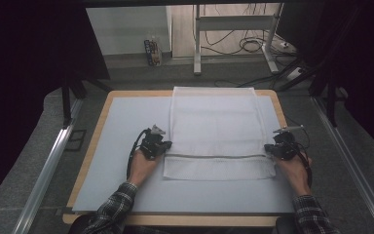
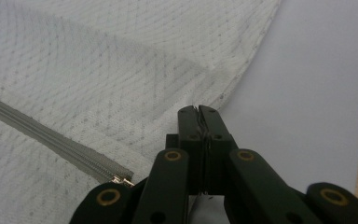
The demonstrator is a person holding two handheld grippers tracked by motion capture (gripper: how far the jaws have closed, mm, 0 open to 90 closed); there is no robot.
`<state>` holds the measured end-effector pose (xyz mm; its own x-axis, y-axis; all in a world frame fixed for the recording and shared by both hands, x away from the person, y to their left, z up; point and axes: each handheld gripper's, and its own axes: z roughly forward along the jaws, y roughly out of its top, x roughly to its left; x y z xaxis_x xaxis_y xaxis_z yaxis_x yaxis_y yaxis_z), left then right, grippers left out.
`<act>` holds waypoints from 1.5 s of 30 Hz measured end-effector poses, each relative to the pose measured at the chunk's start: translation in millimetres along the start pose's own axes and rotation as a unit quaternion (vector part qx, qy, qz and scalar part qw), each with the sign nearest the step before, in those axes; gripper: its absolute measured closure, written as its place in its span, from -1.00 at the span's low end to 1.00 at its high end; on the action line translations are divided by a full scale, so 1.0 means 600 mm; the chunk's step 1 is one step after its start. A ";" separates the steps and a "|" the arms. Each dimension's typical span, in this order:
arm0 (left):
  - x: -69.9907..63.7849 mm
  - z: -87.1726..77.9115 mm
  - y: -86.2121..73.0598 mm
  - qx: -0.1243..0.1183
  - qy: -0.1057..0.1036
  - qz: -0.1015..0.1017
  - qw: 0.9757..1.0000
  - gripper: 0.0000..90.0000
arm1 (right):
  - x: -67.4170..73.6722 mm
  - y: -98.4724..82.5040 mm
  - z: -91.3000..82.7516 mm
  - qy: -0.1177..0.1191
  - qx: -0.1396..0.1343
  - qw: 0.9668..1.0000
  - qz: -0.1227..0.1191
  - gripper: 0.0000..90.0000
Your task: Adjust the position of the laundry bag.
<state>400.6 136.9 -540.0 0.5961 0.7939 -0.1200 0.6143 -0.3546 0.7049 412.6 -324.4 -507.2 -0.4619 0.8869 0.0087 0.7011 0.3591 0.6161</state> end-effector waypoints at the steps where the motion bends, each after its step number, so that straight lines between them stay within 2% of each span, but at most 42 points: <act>1: 0.001 0.000 0.000 -0.001 -0.002 -0.001 1.000 1.00 | 0.002 0.001 0.000 -0.005 0.001 1.000 -0.008 0.97; 5: 0.001 -0.001 -0.001 -0.003 -0.003 0.004 1.000 1.00 | 0.001 0.000 -0.002 -0.003 -0.001 1.000 -0.009 0.97; 11: -0.001 -0.010 0.002 0.012 -0.005 0.020 1.000 1.00 | 0.004 -0.002 -0.012 0.000 -0.010 1.000 -0.020 0.97; 18: -0.001 -0.025 -0.001 0.022 -0.012 0.022 0.999 1.00 | 0.014 -0.004 -0.019 0.001 -0.013 0.999 -0.039 0.97; 24: 0.004 -0.052 -0.011 0.027 -0.015 0.018 0.999 1.00 | 0.033 -0.007 -0.030 0.013 -0.016 0.998 -0.056 0.97; 25: 0.007 -0.060 -0.015 0.027 -0.016 0.016 0.999 1.00 | 0.042 -0.008 -0.032 0.016 -0.016 0.998 -0.065 0.97; 34: 0.011 -0.087 -0.031 0.035 -0.016 0.010 0.999 1.00 | 0.073 -0.012 -0.040 0.026 -0.013 0.995 -0.093 0.97; 38: 0.013 -0.103 -0.039 0.038 -0.018 0.010 0.999 1.00 | 0.089 -0.017 -0.045 0.039 -0.009 0.994 -0.106 0.97; 45: 0.014 -0.130 -0.067 0.041 -0.018 0.010 0.999 1.00 | 0.114 -0.022 -0.053 0.052 -0.007 0.991 -0.125 0.97</act>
<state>340.7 196.1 -514.8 0.6255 0.7690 -0.1318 0.6411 -0.4104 0.6485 354.8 -277.9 -489.9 -0.6744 0.7354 -0.0657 0.5497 0.5595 0.6203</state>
